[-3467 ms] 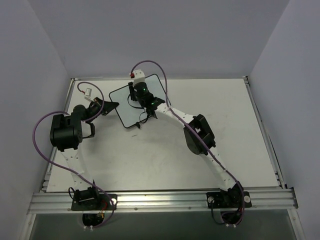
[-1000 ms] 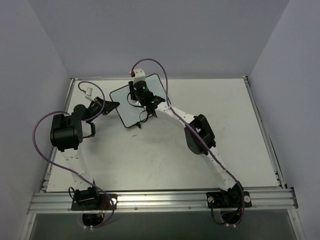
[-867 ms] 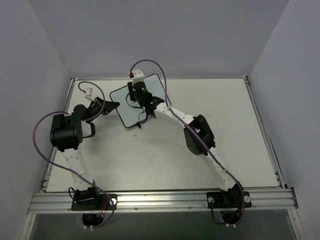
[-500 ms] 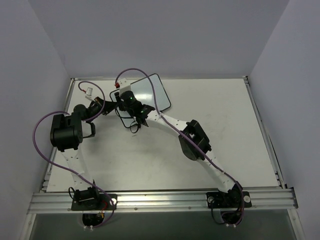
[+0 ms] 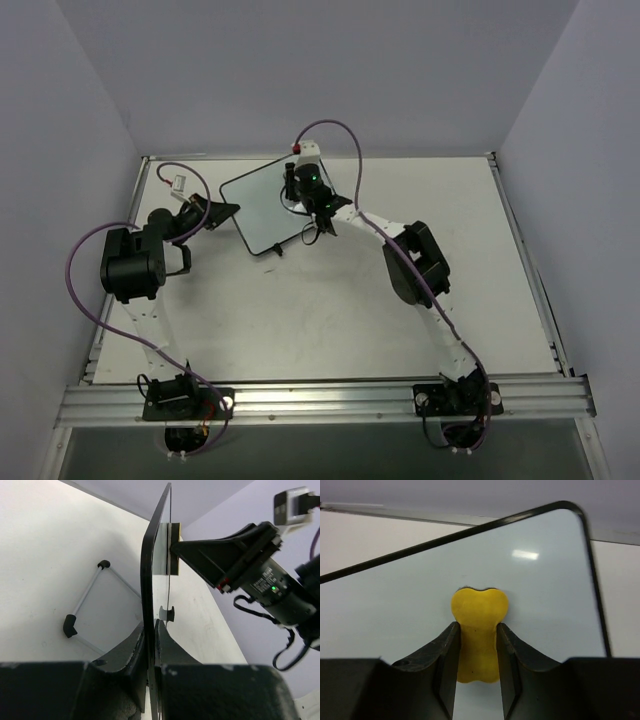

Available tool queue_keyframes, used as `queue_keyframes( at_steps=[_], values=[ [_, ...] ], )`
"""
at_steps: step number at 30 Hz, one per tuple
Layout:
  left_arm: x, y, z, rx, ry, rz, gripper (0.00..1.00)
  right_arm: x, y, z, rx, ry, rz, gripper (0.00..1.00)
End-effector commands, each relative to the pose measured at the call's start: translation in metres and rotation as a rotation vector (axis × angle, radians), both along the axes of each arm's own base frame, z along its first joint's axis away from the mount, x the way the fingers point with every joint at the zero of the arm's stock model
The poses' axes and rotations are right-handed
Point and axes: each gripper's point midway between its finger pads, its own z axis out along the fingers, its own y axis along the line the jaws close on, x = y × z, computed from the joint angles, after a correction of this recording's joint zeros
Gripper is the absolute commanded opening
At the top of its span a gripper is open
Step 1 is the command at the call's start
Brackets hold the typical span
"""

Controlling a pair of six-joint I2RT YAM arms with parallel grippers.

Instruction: Erase the whiteboard

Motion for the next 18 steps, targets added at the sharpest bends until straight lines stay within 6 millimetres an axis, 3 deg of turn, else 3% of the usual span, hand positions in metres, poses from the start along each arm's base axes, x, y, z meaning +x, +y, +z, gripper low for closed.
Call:
queue_keyframes(
  at_steps=[1,5,13,18],
  values=[
    [-0.005,-0.009,0.039,0.073,-0.259,-0.026,0.02,0.010,-0.053,-0.026,-0.035,0.062,-0.126,0.00],
    [-0.005,-0.007,0.038,0.070,-0.251,-0.015,0.02,0.004,-0.059,-0.037,-0.035,0.079,-0.133,0.00],
    [-0.005,0.000,0.038,0.064,-0.227,0.022,0.06,-0.010,-0.042,-0.041,-0.044,0.077,-0.106,0.00],
    [-0.006,0.007,0.040,0.061,-0.216,0.057,0.29,-0.016,-0.039,-0.035,-0.040,0.068,-0.101,0.00]
  ],
)
